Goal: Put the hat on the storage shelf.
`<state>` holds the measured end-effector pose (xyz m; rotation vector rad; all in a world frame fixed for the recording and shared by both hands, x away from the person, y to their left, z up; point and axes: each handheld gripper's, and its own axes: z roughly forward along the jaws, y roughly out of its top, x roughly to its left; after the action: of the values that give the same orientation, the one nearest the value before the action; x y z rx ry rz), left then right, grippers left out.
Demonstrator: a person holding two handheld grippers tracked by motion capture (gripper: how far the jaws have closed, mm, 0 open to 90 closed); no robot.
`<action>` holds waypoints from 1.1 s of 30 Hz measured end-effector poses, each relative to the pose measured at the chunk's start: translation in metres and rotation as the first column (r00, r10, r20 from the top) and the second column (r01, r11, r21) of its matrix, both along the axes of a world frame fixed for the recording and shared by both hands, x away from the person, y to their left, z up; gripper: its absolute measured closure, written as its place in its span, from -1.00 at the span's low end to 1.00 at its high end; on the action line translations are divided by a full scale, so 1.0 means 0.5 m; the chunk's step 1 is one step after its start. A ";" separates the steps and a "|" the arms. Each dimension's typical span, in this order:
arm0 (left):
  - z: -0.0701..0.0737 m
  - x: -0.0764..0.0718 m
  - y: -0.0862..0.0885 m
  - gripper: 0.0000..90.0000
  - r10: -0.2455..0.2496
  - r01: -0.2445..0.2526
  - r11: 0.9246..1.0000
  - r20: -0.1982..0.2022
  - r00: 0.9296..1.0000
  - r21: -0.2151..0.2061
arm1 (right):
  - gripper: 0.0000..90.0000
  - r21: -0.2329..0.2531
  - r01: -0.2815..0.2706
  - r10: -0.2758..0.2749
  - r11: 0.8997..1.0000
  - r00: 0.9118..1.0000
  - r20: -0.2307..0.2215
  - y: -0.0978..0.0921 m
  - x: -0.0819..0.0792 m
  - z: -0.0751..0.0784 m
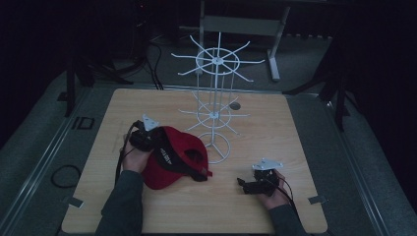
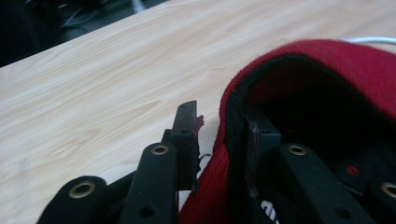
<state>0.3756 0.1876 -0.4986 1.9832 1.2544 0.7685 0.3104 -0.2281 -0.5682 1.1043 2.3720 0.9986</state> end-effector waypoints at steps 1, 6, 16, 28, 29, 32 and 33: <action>0.000 0.000 0.000 0.64 0.000 0.000 1.000 0.000 1.000 0.000 | -0.71 0.000 0.000 0.000 1.000 1.000 0.000 0.000 0.000 0.000; 0.002 0.001 0.061 0.76 0.207 -0.206 0.972 -0.007 0.978 -0.114 | -0.71 0.000 0.000 0.000 1.000 1.000 0.000 0.000 0.000 0.000; 0.006 -0.014 0.078 0.29 0.177 -0.191 0.965 -0.091 0.980 -0.181 | -0.71 0.000 0.000 0.000 1.000 1.000 0.000 0.000 0.000 0.000; 0.008 -0.101 0.134 0.09 0.056 -0.082 0.979 -0.142 0.988 -0.185 | -0.71 -0.001 -0.001 0.001 1.000 1.000 0.001 0.000 0.000 0.000; 0.005 -0.107 0.142 0.09 0.050 -0.078 0.979 -0.151 0.987 -0.186 | -0.71 -0.001 -0.001 0.001 1.000 1.000 0.001 0.000 0.000 0.000; -0.011 -0.125 0.157 0.12 0.045 -0.074 0.984 -0.177 0.983 -0.163 | -0.71 -0.001 -0.001 0.001 1.000 1.000 0.001 0.000 0.000 0.000; -0.017 -0.130 0.162 0.12 0.048 -0.079 0.984 -0.187 0.981 -0.160 | -0.71 -0.001 0.000 0.000 1.000 1.000 0.001 0.000 0.000 0.000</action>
<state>0.3104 0.2685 -0.5069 1.9179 1.4456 0.5010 0.3104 -0.2281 -0.5682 1.1031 2.3720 0.9978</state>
